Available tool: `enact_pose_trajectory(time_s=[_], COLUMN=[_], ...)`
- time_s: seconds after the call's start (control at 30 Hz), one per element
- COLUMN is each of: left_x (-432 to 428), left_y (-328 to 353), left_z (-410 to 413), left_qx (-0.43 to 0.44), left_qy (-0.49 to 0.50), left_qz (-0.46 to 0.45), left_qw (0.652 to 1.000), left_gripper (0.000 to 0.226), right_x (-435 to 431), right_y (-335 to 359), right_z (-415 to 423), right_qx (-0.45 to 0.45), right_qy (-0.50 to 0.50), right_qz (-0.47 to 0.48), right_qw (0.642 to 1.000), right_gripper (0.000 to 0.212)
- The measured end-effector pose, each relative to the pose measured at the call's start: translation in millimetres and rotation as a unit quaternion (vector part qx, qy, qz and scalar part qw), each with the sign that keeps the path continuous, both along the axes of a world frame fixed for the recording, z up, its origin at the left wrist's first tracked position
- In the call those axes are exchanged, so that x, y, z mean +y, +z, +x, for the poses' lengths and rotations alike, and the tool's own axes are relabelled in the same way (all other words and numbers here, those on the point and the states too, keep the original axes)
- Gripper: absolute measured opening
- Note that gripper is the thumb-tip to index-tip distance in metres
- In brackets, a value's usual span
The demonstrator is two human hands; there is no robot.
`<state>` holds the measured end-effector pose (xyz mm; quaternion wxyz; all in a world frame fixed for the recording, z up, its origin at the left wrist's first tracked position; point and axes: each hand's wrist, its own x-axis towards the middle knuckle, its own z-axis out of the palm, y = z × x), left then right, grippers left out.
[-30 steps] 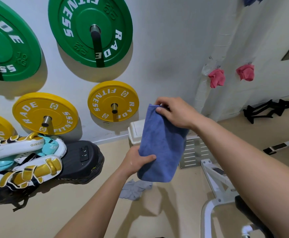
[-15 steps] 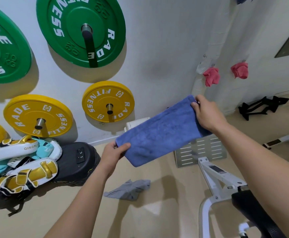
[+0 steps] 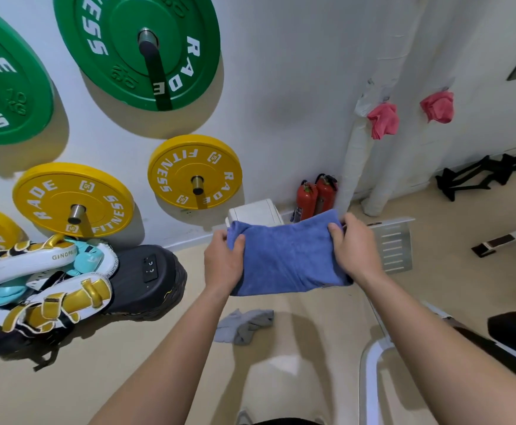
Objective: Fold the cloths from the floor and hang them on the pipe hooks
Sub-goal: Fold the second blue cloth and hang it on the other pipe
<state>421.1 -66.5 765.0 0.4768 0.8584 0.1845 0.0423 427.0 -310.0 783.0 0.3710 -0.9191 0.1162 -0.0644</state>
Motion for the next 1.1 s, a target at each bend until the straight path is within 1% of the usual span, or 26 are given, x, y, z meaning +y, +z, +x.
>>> enact_pose_trajectory(time_s=[0.17,0.27,0.37,0.53,0.63,0.8,0.87,0.93,1.0,1.07,1.1], left_x=[-37.1,-56.7,-69.4,-83.2,-93.0,-117.0,-128.9,-141.7,-154.7,-164.8,-168.9], left_y=[-9.6,-10.2,-11.5,-8.1,-3.4,3.0,4.0,4.9,5.3,4.8,4.9], left_z=[-14.3,-20.6,-23.4,-22.0,-17.9,-9.5,-5.5,-0.8,5.6,12.3,16.5], left_qx=[0.002,0.009,0.003,-0.019,-0.025,-0.042,-0.034,-0.024,-0.016,-0.005,0.000], left_qy=[-0.072,-0.103,-0.140,-0.144,-0.146,-0.153,-0.169,-0.185,-0.197,-0.210,-0.221], left_qz=[-0.005,-0.024,-0.032,-0.061,-0.053,-0.035,-0.026,-0.019,-0.039,-0.079,-0.091], left_qw=[0.997,0.994,0.990,0.988,0.988,0.987,0.985,0.982,0.979,0.974,0.971], left_gripper=[0.014,0.012,0.015,0.016,0.016,0.017,0.019,0.022,0.019,0.009,0.015], right_x=[29.4,41.5,44.8,32.2,20.3,-4.5,-16.3,-27.9,-40.6,-53.0,-59.2], right_y=[-14.5,-18.6,-17.1,-15.9,-15.8,-16.7,-17.1,-15.5,-13.2,-10.7,-9.8], right_z=[-25.3,-32.8,-36.8,-33.0,-28.5,-18.3,-13.7,-9.3,-3.9,4.4,9.9], right_qx=[0.051,0.065,0.064,0.061,0.065,0.065,0.068,0.072,0.071,0.084,0.098], right_qy=[0.032,0.026,0.013,0.015,0.017,0.004,0.003,0.000,0.000,0.008,0.015], right_qz=[0.099,0.154,0.204,0.212,0.219,0.203,0.230,0.278,0.302,0.319,0.330], right_qw=[0.993,0.986,0.977,0.975,0.974,0.977,0.971,0.958,0.951,0.944,0.939], right_gripper=[0.016,0.019,0.018,0.019,0.016,0.016,0.014,0.010,0.009,0.018,0.023])
